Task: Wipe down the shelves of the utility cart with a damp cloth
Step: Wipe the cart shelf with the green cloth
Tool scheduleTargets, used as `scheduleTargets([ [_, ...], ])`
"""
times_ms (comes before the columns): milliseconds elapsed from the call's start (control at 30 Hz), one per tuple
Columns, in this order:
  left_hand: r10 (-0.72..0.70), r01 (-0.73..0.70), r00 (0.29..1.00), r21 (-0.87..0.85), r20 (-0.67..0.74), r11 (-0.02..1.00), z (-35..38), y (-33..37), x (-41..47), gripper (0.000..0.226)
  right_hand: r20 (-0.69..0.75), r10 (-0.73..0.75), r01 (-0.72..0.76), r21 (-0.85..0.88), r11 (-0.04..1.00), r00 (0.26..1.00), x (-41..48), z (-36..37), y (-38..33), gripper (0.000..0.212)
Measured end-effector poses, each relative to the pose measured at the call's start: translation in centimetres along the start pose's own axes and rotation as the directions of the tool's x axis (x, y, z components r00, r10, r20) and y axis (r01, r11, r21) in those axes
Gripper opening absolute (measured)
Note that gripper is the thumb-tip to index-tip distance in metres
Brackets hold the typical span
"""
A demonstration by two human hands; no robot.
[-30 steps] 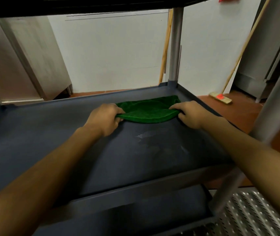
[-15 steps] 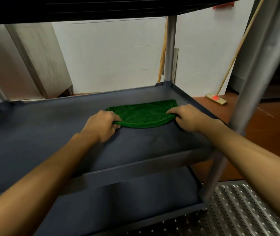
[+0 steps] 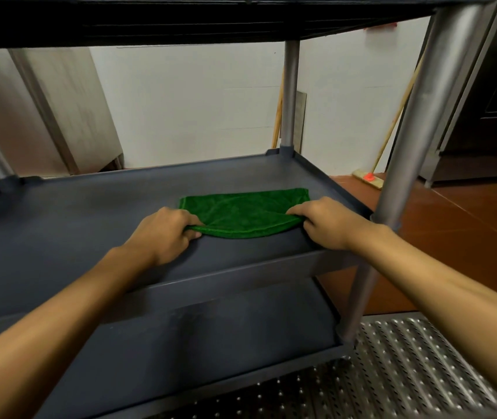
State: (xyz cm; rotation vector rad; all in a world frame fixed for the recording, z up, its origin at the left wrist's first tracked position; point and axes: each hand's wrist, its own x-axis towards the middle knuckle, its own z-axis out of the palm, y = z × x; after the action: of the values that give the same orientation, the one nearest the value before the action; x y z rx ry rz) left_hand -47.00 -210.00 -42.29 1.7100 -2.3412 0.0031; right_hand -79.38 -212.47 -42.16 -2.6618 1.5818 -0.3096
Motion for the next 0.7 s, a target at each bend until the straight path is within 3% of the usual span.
scheduleTargets([
  [433, 0.066, -0.068, 0.997, -0.112, -0.026, 0.991, -1.1, 0.3, -4.8, 0.017, 0.019, -0.064, 0.064, -0.018, 0.998, 0.998, -3.5, -1.4, -0.7, 0.041],
  [700, 0.114, -0.112, 0.993, -0.205, 0.0, 0.972, -1.7, 0.4, -6.5, 0.026, 0.024, -0.081, 0.079, 0.062, 0.995, 0.996, -4.1, -2.8, -1.1, 0.029],
])
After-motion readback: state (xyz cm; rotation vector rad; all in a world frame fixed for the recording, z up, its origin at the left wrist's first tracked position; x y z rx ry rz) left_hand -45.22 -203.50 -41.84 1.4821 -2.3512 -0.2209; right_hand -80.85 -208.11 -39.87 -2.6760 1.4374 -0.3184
